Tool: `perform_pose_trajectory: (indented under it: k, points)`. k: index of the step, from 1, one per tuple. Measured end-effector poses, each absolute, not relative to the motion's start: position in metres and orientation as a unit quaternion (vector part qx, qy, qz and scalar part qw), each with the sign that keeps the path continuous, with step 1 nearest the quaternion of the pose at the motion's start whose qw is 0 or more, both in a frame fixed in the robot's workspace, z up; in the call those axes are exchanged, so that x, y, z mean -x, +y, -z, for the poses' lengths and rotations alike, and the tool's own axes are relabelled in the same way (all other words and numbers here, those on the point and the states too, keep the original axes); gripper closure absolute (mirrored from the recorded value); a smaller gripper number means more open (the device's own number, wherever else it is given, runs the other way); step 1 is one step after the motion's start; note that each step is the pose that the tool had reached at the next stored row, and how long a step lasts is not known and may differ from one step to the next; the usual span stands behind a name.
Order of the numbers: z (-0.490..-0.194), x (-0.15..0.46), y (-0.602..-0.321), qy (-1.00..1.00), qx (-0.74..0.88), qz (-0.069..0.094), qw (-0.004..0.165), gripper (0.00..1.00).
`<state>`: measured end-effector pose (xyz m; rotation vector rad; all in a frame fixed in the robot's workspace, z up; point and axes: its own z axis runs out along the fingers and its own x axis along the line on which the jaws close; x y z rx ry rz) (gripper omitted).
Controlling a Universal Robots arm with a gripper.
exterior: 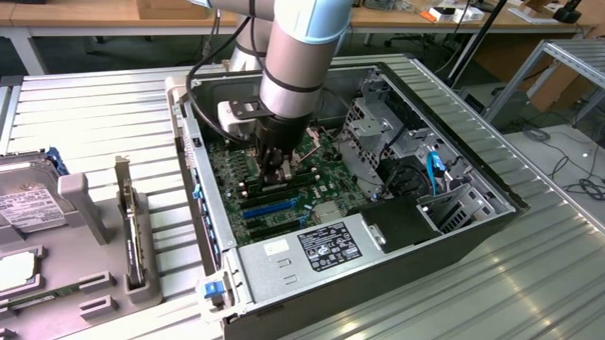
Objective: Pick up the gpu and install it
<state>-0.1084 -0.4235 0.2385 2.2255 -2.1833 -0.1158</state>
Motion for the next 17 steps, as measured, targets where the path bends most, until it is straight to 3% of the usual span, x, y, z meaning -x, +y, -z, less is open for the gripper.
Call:
perform_pose_trajectory:
  k: [17]
  points:
    - [-0.2358,0.1188,-0.419,-0.7,-0.713,0.037,0.011,0.89]
